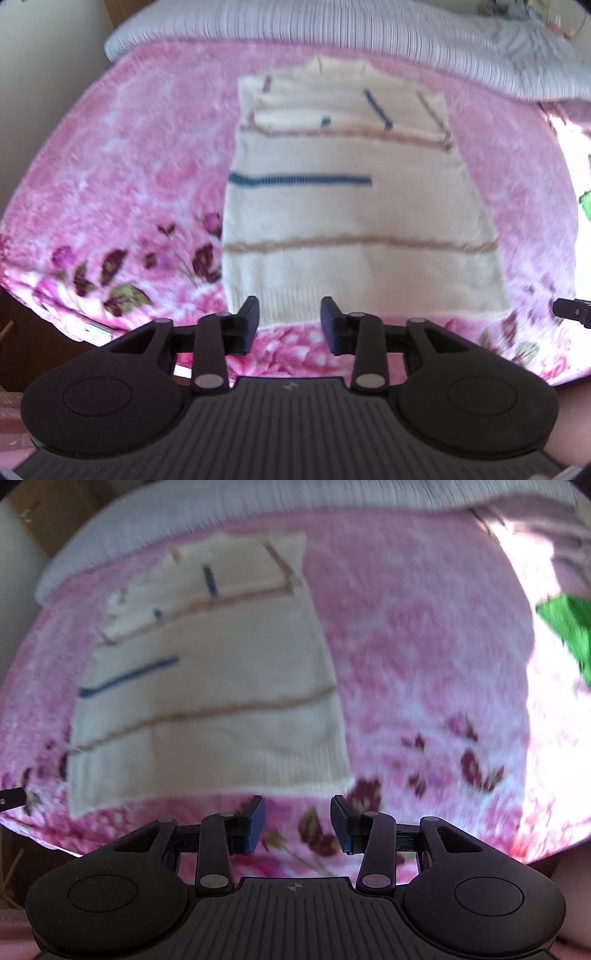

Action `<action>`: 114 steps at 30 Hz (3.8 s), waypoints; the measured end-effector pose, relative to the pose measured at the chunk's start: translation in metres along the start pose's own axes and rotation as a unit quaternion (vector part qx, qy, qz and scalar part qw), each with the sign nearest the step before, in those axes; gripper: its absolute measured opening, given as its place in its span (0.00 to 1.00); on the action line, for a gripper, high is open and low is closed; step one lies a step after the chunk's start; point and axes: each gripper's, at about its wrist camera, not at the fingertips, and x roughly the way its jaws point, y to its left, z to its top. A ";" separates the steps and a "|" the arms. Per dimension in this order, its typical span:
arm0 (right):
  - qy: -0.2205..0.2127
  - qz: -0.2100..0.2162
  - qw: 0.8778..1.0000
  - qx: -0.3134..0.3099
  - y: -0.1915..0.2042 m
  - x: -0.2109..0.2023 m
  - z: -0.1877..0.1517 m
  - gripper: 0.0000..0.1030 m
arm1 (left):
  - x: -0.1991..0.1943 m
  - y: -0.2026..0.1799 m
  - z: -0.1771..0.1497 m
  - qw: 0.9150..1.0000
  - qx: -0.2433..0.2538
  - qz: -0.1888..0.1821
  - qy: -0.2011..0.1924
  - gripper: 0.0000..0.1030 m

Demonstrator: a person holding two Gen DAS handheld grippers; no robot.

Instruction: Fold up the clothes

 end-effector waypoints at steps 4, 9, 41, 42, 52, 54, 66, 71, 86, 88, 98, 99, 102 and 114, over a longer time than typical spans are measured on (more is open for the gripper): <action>-0.042 0.000 0.999 -0.020 0.018 -0.038 0.010 0.56 | -0.033 -0.004 0.003 1.000 -0.006 -0.005 -0.021 0.36; -0.045 -0.007 0.998 -0.042 0.031 -0.053 -0.001 0.62 | -0.052 -0.003 -0.015 1.000 -0.008 0.004 -0.013 0.37; -0.064 -0.004 0.997 -0.051 0.041 -0.094 -0.024 0.77 | -0.094 -0.032 -0.029 0.997 0.058 0.009 -0.052 0.42; -0.063 -0.003 0.997 -0.053 0.041 -0.094 -0.025 0.77 | -0.094 -0.031 -0.030 0.997 0.055 0.010 -0.052 0.42; -0.062 0.005 0.995 -0.078 0.048 -0.092 -0.026 0.77 | -0.096 -0.022 -0.035 0.998 0.038 0.022 -0.046 0.42; -0.061 0.005 0.995 -0.082 0.050 -0.092 -0.025 0.77 | -0.096 -0.021 -0.035 0.998 0.038 0.022 -0.042 0.43; -0.025 0.002 0.995 -0.097 0.067 -0.078 -0.018 0.77 | -0.079 -0.008 -0.030 0.999 0.043 0.021 0.003 0.43; -0.022 -0.011 0.994 -0.104 0.080 -0.070 -0.007 0.77 | -0.065 -0.002 -0.014 0.998 0.057 0.015 0.017 0.43; -0.024 -0.022 0.994 -0.106 0.129 -0.027 0.063 0.77 | -0.009 0.025 0.072 0.996 0.089 0.001 0.030 0.43; -0.022 -0.026 0.995 -0.099 0.133 -0.022 0.071 0.77 | -0.003 0.029 0.080 0.995 0.093 -0.004 0.029 0.43; 0.007 -0.010 0.998 -0.057 0.141 0.006 0.089 0.77 | 0.029 0.061 0.092 0.996 0.066 -0.052 0.039 0.43; 0.009 -0.009 0.999 -0.052 0.138 0.009 0.090 0.77 | 0.033 0.064 0.091 0.996 0.059 -0.058 0.042 0.43; 0.012 -0.014 0.999 -0.049 0.129 0.014 0.098 0.77 | 0.040 0.067 0.088 0.996 0.042 -0.057 0.051 0.43; 0.054 0.015 0.996 -0.068 0.055 0.048 0.117 0.77 | 0.063 0.061 0.047 0.994 -0.084 -0.008 0.063 0.43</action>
